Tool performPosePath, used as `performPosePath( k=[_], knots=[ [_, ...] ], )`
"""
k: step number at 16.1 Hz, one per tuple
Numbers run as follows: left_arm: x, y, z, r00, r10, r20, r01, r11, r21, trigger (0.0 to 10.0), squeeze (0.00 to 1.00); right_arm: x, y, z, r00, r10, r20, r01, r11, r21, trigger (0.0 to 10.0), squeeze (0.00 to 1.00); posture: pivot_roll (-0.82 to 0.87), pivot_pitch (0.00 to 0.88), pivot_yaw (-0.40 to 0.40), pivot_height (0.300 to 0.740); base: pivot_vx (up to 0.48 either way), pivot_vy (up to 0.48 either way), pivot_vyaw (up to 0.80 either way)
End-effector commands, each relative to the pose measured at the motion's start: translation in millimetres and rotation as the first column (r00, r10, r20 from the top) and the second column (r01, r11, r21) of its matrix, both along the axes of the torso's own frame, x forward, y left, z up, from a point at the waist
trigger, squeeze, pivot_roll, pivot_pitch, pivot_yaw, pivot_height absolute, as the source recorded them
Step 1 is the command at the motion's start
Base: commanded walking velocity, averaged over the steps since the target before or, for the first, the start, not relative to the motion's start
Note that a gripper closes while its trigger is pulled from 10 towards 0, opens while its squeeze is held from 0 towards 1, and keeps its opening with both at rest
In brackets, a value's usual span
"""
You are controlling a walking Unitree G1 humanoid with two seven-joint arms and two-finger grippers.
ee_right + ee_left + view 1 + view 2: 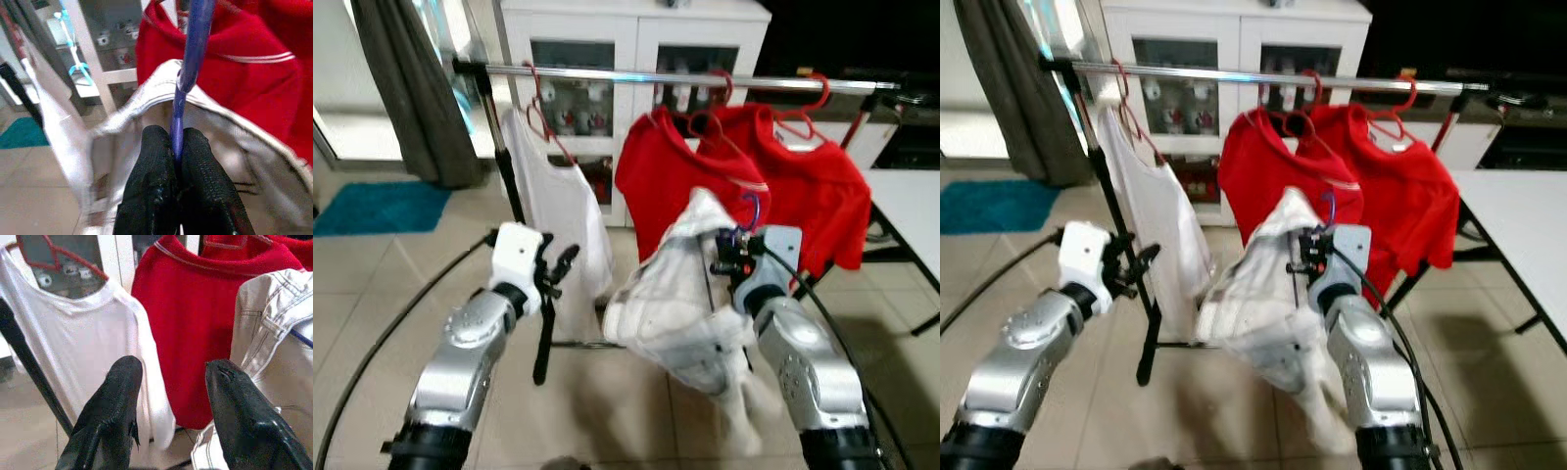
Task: Hang hanger
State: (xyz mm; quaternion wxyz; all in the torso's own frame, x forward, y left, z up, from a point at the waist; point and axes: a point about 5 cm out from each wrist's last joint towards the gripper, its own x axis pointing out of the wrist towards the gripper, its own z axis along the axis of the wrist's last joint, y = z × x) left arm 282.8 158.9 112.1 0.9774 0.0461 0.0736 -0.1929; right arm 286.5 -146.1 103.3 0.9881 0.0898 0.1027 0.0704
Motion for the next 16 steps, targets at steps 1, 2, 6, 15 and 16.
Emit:
performPosePath(
  k=[1, 2, 6, 15, 16],
  knots=[
    [0.3, -9.2, 3.7, 0.999, -0.028, 0.015, 0.028, 1.000, -0.002, 10.0, 0.00, 5.8, -7.8, 13.3, 0.998, -0.015, 0.060, 0.015, 1.000, -0.005, 10.0, 0.00, 0.04, 0.000, -0.021, 0.723, 0.386, 0.000, 0.00],
    [0.1, -9.6, 3.8, 0.999, -0.031, 0.015, 0.031, 1.000, -0.001, 10.0, 0.00, 6.3, -7.6, 13.4, 0.998, -0.012, 0.061, 0.012, 1.000, -0.008, 10.0, 0.00, 0.04, 0.000, -0.021, 0.723, 0.382, 0.000, 0.00],
    [0.0, -10.1, 3.6, 0.999, -0.036, 0.016, 0.036, 0.999, 0.003, 10.0, 0.00, 7.4, -6.9, 13.3, 0.998, -0.003, 0.062, 0.004, 1.000, -0.011, 10.0, 0.00, 0.04, 0.000, -0.021, 0.723, 0.389, 0.000, 0.00],
    [0.3, -10.2, 4.0, 0.999, -0.035, 0.020, 0.035, 0.999, 0.006, 10.0, 0.00, 9.3, -7.6, 14.1, 0.998, 0.004, 0.068, -0.002, 1.000, -0.018, 10.0, 0.00, 0.04, 0.000, -0.023, 0.723, 0.388, 0.000, 0.00],
    [0.3, -10.3, 4.0, 0.999, -0.035, 0.020, 0.035, 0.999, 0.006, 10.0, 0.00, 9.4, -7.7, 14.1, 0.998, 0.004, 0.068, -0.003, 1.000, -0.019, 10.0, 0.00, 0.04, 0.000, -0.023, 0.723, 0.386, 0.000, 0.00]
  ],
)
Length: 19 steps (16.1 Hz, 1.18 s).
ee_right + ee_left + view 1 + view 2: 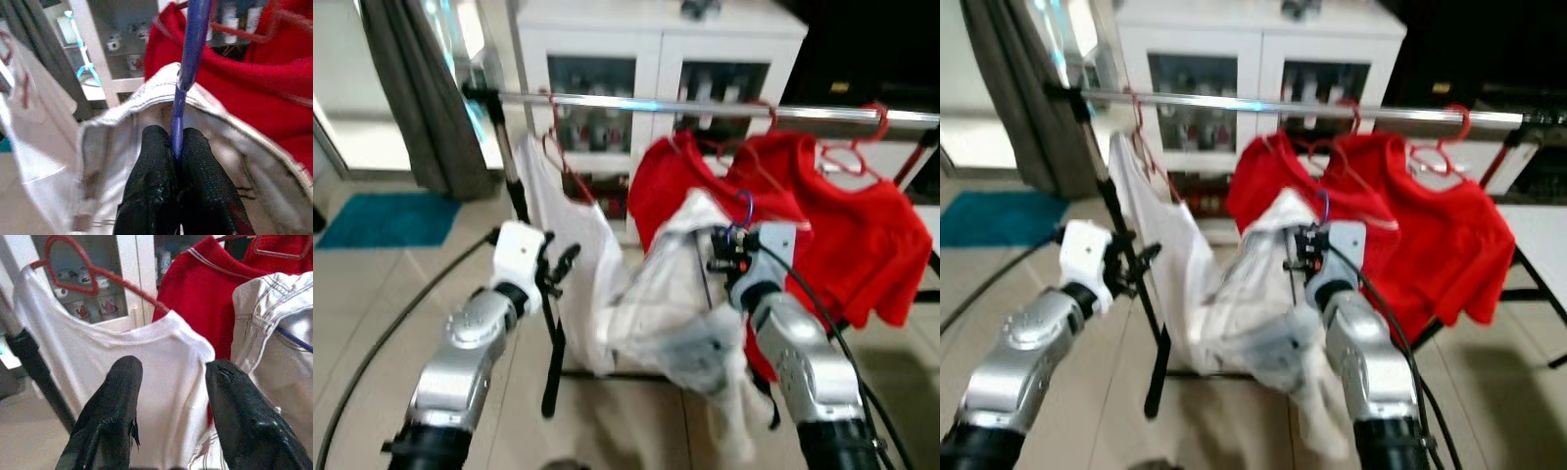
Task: Hang hanger
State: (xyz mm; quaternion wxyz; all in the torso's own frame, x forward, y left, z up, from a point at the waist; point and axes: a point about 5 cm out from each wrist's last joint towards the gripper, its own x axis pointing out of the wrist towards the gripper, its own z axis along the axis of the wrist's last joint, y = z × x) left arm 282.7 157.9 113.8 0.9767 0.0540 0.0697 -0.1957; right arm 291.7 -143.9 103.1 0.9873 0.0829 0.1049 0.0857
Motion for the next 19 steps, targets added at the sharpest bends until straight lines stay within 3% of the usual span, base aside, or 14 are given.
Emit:
performPosePath(
  k=[1, 7, 12, 16, 19],
  knots=[
    [0.7, -9.5, 2.5, 1.000, -0.028, 0.010, 0.028, 1.000, -0.006, 10.0, 0.00, 4.9, -10.4, 14.3, 0.997, -0.027, 0.069, 0.028, 1.000, -0.007, 10.0, 0.00, 0.04, 0.000, -0.025, 0.723, 0.390, 0.000, 0.00],
    [0.6, -10.3, 2.6, 0.999, -0.032, 0.012, 0.032, 0.999, -0.002, 10.0, 0.00, 6.5, -12.0, 15.0, 0.997, -0.016, 0.069, 0.017, 1.000, -0.015, 10.0, 0.00, 0.05, 0.000, -0.026, 0.723, 0.389, 0.000, 0.00],
    [-1.6, -11.4, 0.8, 0.999, -0.043, 0.010, 0.043, 0.999, 0.005, 10.0, 0.00, 4.5, -7.9, 14.5, 0.995, 0.080, 0.062, -0.078, 0.996, -0.033, 10.0, 0.00, 0.05, 0.000, -0.027, 0.723, 0.387, 0.000, 0.00],
    [-4.6, -13.6, 1.0, 0.997, -0.069, 0.017, 0.069, 0.998, 0.011, 10.0, 0.00, 7.4, -8.3, 19.8, 0.987, 0.130, 0.095, -0.121, 0.988, -0.096, 10.0, 0.00, 0.05, 0.000, -0.041, 0.723, 0.345, 0.000, 0.00],
    [-9.6, -15.9, 0.7, 0.991, -0.131, 0.018, 0.130, 0.991, 0.021, 10.0, 0.00, 13.2, -9.0, 35.0, 0.967, 0.175, 0.186, -0.150, 0.979, -0.138, 10.0, 0.00, 0.05, 0.000, -0.044, 0.723, 0.000, 0.000, 0.00]
  ],
)
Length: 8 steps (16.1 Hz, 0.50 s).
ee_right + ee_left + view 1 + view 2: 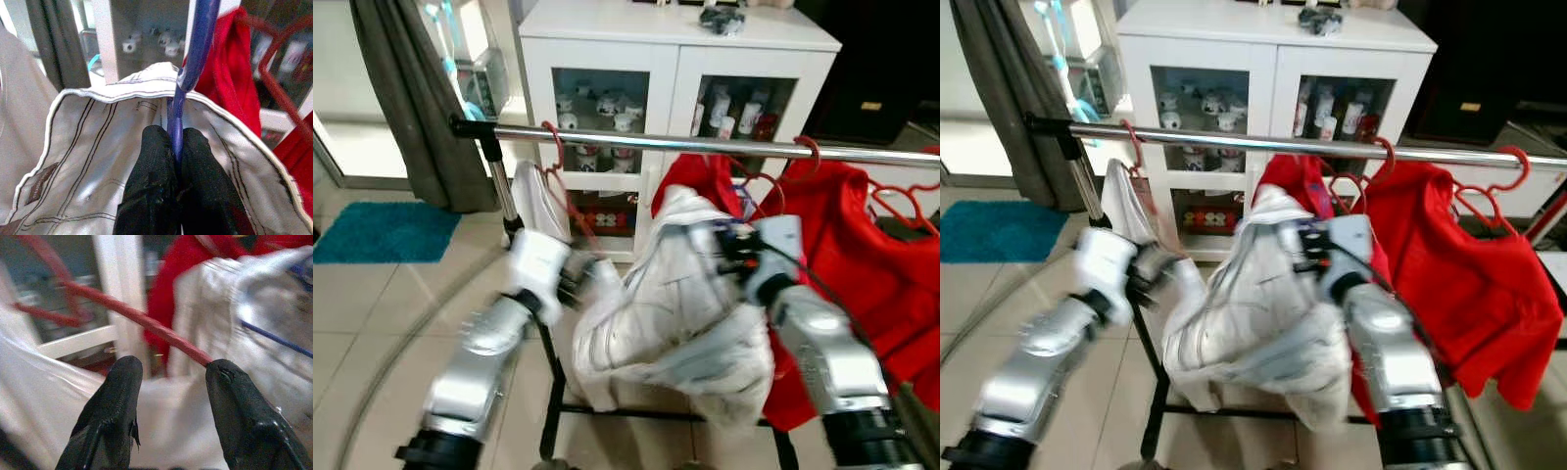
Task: Hang hanger
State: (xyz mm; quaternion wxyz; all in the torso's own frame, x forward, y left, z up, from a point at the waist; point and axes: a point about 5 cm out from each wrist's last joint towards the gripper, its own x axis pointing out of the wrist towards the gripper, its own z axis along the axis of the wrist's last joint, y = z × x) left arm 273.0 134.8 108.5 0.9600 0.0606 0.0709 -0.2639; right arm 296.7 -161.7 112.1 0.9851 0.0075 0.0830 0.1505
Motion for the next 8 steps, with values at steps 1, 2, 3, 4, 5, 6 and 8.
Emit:
performPosePath(
  k=[1, 2, 3, 4, 5, 6, 8],
  knots=[
    [-1.0, 7.4, 7.4, 0.999, -0.004, 0.036, 0.003, 1.000, 0.015, 10.0, 0.00, 9.7, 10.4, 31.4, 0.986, 0.047, 0.162, -0.050, 0.999, 0.015, 10.0, 0.00, 0.05, 0.000, -0.043, 0.723, 0.000, 0.000, 0.00],
    [-1.6, 7.5, 8.8, 0.999, -0.016, 0.043, 0.015, 1.000, 0.018, 10.0, 0.00, 11.0, 11.6, 35.3, 0.981, 0.056, 0.185, -0.059, 0.998, 0.012, 10.0, 0.00, 0.05, 0.000, -0.043, 0.723, 0.000, 0.000, 0.00],
    [-1.9, 7.4, 9.7, 0.999, -0.026, 0.046, 0.025, 1.000, 0.018, 10.0, 0.00, 12.2, 12.5, 37.4, 0.979, 0.059, 0.197, -0.062, 0.998, 0.007, 10.0, 0.00, 0.05, 0.000, -0.039, 0.723, 0.000, 0.000, 0.00],
    [-3.0, 5.8, 12.2, 0.996, -0.065, 0.056, 0.064, 0.998, 0.027, 10.0, 0.00, 17.0, 14.4, 42.5, 0.972, 0.063, 0.225, -0.064, 0.998, -0.002, 10.0, 0.00, 0.05, 0.000, -0.036, 0.723, 0.000, 0.000, 0.00],
    [-3.2, 5.3, 13.1, 0.995, -0.079, 0.059, 0.077, 0.996, 0.033, 10.0, 0.00, 19.5, 15.4, 44.4, 0.971, 0.063, 0.232, -0.063, 0.998, -0.005, 10.0, 0.00, 0.05, 0.000, -0.034, 0.723, 0.000, 0.000, 0.00],
    [-2.6, 3.4, 16.0, 0.992, -0.107, 0.068, 0.104, 0.994, 0.039, 10.0, 0.00, 27.5, 19.0, 49.3, 0.969, 0.062, 0.239, -0.063, 0.998, -0.005, 10.0, 0.00, 0.05, 0.000, -0.032, 0.723, 0.000, 0.000, 0.00],
    [-2.2, 0.3, 21.8, 0.987, -0.134, 0.088, 0.133, 0.991, 0.018, 10.0, 0.00, 36.5, 23.1, 55.4, 0.966, 0.049, 0.255, -0.052, 0.999, 0.005, 10.0, 0.00, 0.05, 0.000, -0.030, 0.723, 0.000, 0.000, 0.00]
  ],
)
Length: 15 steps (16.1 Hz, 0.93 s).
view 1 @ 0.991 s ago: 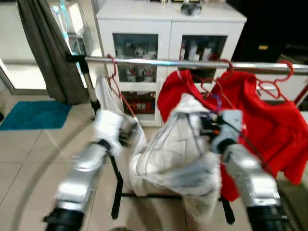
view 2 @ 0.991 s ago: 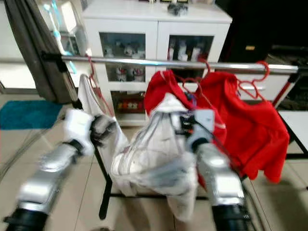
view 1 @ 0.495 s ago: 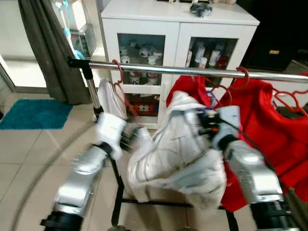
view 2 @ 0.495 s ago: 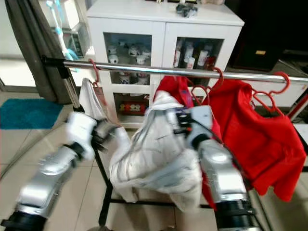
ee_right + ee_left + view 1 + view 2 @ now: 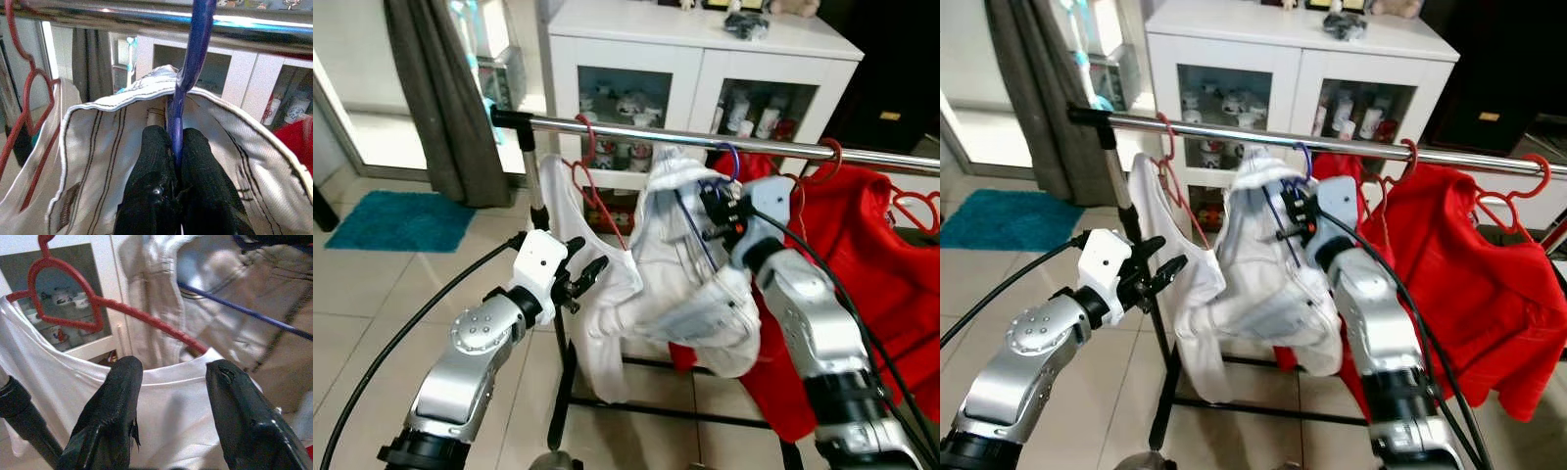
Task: Hang hanger
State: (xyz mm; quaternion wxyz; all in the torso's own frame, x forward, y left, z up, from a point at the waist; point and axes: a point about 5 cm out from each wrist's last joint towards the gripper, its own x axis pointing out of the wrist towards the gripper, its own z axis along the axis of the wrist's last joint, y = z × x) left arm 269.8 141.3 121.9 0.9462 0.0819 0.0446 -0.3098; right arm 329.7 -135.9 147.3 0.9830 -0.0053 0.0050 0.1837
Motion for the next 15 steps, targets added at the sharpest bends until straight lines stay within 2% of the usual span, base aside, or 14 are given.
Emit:
performPosePath(
  k=[1, 3, 4, 6, 8, 12, 14, 15],
  knots=[
    [0.5, -8.7, 12.4, 0.997, -0.057, 0.047, 0.059, 0.998, -0.026, 10.0, 0.00, 9.1, -0.6, 23.0, 0.994, -0.026, 0.105, 0.024, 1.000, 0.015, 10.0, 0.00, 0.05, 0.000, -0.029, 0.723, 0.000, 0.000, 0.00],
    [-1.8, -13.8, 16.6, 0.992, -0.115, 0.057, 0.118, 0.992, -0.044, 10.0, 0.00, 22.6, 2.0, 22.5, 0.995, -0.065, 0.070, 0.065, 0.998, -0.010, 10.0, 0.00, 0.05, 0.000, -0.029, 0.723, 0.000, 0.000, 0.00],
    [-2.3, -14.2, 18.2, 0.991, -0.121, 0.065, 0.124, 0.991, -0.048, 10.0, 0.00, 31.2, 0.9, 18.0, 0.994, -0.111, 0.012, 0.111, 0.994, -0.025, 10.0, 0.00, 0.05, 0.000, -0.028, 0.723, 0.000, 0.000, 0.00],
    [-2.5, -13.4, 19.0, 0.991, -0.119, 0.069, 0.122, 0.991, -0.050, 10.0, 0.00, 38.5, -0.5, 16.3, 0.987, -0.156, -0.028, 0.156, 0.988, -0.021, 10.0, 0.00, 0.05, 0.000, -0.027, 0.723, 0.000, 0.000, 0.00],
    [-3.7, -13.7, 18.1, 0.989, -0.131, 0.065, 0.134, 0.990, -0.043, 10.0, 0.00, 52.8, -0.4, 20.2, 0.979, -0.197, -0.051, 0.197, 0.980, -0.002, 10.0, 0.00, 0.05, 0.000, -0.027, 0.723, 0.000, 0.000, 0.00],
    [-4.8, -14.6, 16.0, 0.987, -0.147, 0.057, 0.149, 0.988, -0.027, 10.0, 0.00, 59.1, 3.9, 14.3, 0.975, -0.187, -0.116, 0.183, 0.982, -0.046, 10.0, 0.00, 0.06, 0.000, -0.032, 0.723, 0.000, 0.000, 0.00],
    [-6.5, -14.8, 14.4, 0.987, -0.151, 0.048, 0.152, 0.988, -0.027, 10.0, 0.00, 53.6, 9.5, 10.0, 0.985, -0.112, -0.130, 0.114, 0.993, 0.010, 10.0, 0.00, 0.06, 0.000, -0.031, 0.723, 0.000, 0.000, 0.00],
    [-7.1, -15.0, 13.4, 0.988, -0.150, 0.043, 0.152, 0.988, -0.028, 10.0, 0.00, 50.8, 10.6, 9.9, 0.989, -0.085, -0.118, 0.090, 0.995, 0.034, 10.0, 0.99, 0.05, 0.000, -0.027, 0.723, 0.000, 0.000, 0.00]
  ],
)
